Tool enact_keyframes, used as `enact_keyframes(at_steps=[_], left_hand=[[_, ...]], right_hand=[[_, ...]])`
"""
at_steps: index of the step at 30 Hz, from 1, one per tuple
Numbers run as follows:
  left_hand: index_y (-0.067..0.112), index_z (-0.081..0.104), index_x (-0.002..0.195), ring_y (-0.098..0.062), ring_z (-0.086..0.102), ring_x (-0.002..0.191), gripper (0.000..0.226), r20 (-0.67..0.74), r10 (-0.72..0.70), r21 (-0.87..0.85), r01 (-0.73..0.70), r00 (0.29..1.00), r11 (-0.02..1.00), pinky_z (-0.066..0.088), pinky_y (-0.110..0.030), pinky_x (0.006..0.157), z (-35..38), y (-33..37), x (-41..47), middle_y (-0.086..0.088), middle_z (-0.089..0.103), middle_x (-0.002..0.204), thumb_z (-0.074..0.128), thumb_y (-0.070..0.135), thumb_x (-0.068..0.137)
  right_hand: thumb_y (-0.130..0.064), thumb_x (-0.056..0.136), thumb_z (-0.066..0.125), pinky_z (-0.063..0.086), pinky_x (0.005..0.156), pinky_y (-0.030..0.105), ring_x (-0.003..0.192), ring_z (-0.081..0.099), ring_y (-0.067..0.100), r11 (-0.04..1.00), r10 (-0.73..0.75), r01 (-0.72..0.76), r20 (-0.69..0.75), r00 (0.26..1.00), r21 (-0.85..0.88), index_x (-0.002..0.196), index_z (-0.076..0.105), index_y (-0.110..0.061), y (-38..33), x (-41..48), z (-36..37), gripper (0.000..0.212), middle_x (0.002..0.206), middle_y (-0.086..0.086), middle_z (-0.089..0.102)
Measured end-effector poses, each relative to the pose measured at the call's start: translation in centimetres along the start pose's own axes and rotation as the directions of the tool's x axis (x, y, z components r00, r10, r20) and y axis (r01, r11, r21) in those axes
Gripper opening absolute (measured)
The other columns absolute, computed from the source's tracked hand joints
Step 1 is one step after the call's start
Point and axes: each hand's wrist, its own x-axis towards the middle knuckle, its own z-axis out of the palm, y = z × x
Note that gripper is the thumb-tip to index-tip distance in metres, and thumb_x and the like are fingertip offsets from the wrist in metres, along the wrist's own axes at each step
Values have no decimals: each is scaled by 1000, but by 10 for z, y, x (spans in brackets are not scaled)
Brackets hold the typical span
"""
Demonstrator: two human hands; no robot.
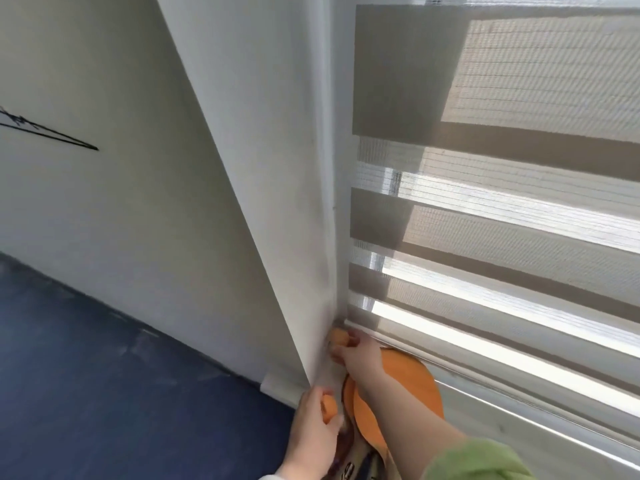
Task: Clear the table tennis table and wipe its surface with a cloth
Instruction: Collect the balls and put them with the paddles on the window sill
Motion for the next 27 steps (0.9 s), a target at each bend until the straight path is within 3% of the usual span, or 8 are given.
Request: enact_keyframes(at_steps=[4, 7, 12, 20, 27], left_hand=[[34, 50, 110, -20, 60, 100, 34, -13, -7, -4, 7, 1000, 1000, 54, -33, 86, -2, -4, 0, 3, 54, 114, 63, 9, 90], [36, 50, 110, -18, 60, 100, 35, -4, -18, -18, 18, 1000, 1000, 55, -33, 87, -3, -4, 0, 3, 55, 113, 62, 9, 91], [35, 51, 110, -17, 60, 98, 34, 18, -12, -13, 12, 1000, 1000, 55, -31, 85, -3, -1, 2, 3, 54, 113, 60, 8, 92], [35, 51, 113, -14, 57, 102, 34, 27, -10, 8, 9, 1000, 1000, 54, -31, 88, -5, -1, -1, 7, 51, 116, 59, 9, 93], [32, 51, 117, -12, 57, 102, 34, 42, -31, 4, 31, 999, 1000, 53, -32, 91, -6, -4, -1, 4, 53, 116, 59, 9, 93]], right_hand=[[6, 85, 65, 55, 92, 36, 94, 63, 19, 992, 42, -41, -8, 999, 117, 129, 60, -5, 6, 7, 9, 45, 91, -7, 64], [15, 87, 56, 49, 103, 45, 111, 62, 30, 973, 77, -75, -2, 997, 219, 133, 56, -1, 10, 6, 8, 49, 111, 8, 67], [22, 89, 46, 49, 103, 40, 121, 57, 31, 923, 121, -129, 45, 992, 363, 147, 38, -1, 14, 3, 1, 63, 136, 17, 56], [8, 87, 62, 50, 97, 31, 113, 58, 20, 951, 106, -118, 58, 993, 285, 148, 39, -6, 20, -3, -6, 67, 130, 5, 57], [6, 83, 64, 52, 97, 34, 111, 60, 20, 956, 113, -117, 30, 993, 271, 142, 48, -8, 18, -2, -3, 63, 124, 4, 61]])
